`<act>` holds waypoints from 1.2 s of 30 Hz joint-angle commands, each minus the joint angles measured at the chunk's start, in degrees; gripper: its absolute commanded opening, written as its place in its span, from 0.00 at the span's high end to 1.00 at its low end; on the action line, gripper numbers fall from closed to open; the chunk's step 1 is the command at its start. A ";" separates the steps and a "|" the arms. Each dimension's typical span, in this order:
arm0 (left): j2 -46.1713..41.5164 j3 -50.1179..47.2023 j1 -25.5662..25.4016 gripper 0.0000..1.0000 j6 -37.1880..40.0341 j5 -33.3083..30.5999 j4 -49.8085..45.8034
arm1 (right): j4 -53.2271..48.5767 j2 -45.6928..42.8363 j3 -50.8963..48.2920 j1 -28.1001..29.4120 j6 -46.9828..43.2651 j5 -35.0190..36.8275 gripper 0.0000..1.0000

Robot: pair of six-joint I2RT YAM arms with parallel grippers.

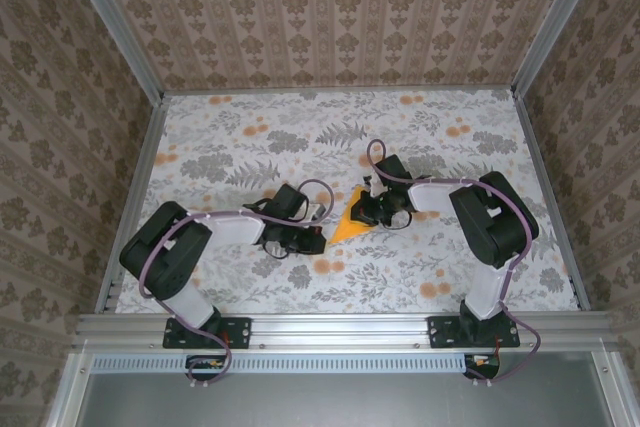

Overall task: Fold a paper plane with a square sheet of paper (pick it up from the middle)
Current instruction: Fourth fold the wing at the center of the table, then pick up the paper from the center of the table.

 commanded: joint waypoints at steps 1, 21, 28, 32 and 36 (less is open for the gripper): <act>-3.30 2.30 -0.22 0.98 -0.85 -1.54 -2.42 | -4.23 -3.21 1.62 -0.50 0.10 2.46 0.92; 3.93 11.15 0.29 0.65 -9.12 -12.13 7.34 | -1.95 -10.53 -3.12 -3.20 12.70 12.24 0.52; 5.13 11.15 0.76 0.65 -10.22 -12.67 7.71 | 2.27 -6.56 -2.13 -2.79 13.69 8.14 0.55; 5.26 10.94 1.11 0.64 -10.71 -12.69 7.72 | 4.34 -5.09 -2.09 -2.56 13.97 6.21 0.58; 5.36 10.57 1.70 0.63 -11.64 -12.59 8.08 | 7.35 -4.40 -2.53 -2.08 14.58 3.79 0.61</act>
